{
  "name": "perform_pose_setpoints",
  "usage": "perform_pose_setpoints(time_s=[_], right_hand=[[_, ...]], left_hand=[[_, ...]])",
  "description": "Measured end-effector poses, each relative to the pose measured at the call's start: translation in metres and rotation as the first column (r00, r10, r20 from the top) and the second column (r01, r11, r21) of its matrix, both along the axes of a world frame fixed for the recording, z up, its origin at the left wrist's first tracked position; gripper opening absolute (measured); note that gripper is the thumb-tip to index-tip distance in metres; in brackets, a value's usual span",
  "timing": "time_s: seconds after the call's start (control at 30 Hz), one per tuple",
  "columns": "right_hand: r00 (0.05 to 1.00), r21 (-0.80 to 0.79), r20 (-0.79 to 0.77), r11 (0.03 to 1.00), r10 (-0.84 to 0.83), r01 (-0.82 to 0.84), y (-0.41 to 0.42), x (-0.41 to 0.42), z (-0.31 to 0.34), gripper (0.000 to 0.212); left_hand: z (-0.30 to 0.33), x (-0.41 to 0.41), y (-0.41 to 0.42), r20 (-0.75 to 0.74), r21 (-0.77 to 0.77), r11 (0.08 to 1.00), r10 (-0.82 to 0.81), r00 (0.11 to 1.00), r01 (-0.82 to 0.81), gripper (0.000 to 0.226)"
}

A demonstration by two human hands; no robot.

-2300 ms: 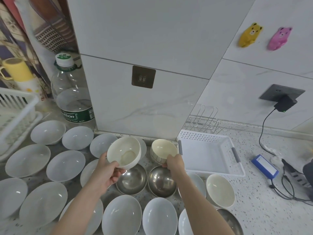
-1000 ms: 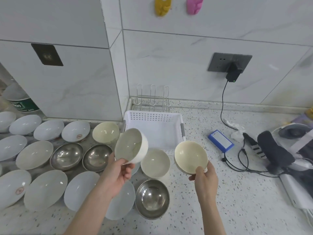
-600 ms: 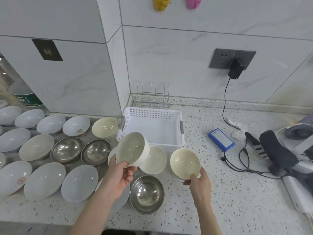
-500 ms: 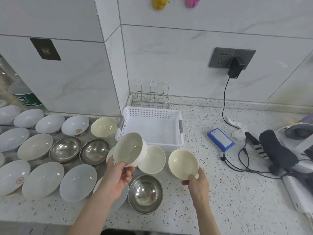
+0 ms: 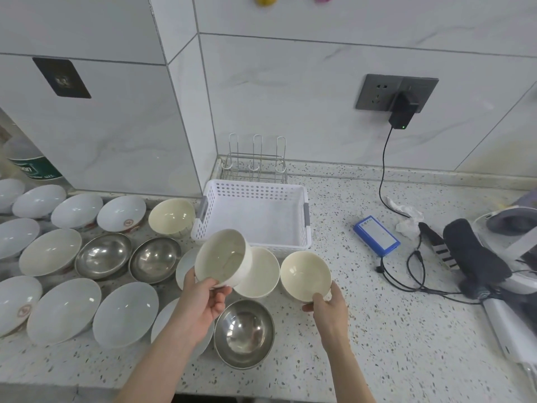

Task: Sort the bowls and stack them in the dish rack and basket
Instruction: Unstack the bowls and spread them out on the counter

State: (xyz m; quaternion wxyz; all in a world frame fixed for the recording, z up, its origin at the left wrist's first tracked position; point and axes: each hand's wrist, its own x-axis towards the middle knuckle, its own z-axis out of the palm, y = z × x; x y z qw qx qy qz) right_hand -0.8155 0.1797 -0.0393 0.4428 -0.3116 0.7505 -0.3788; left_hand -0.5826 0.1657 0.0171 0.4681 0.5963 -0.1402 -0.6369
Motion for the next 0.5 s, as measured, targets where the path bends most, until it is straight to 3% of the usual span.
perform_pose_setpoints(time_s=[0.2,0.5], right_hand=[[0.980,0.047,0.174,0.995,-0.097,0.090,0.000,-0.003,-0.003,0.057],[0.972,0.039,0.219,0.997,-0.080,0.073,0.000,-0.004,-0.002,0.041]], left_hand=[[-0.002,-0.004,-0.003,-0.004,0.012,1.000,-0.015,1.000,0.015,0.048],[-0.003,-0.013,-0.005,0.017,0.007,0.999,-0.036,0.999,0.036,0.035]])
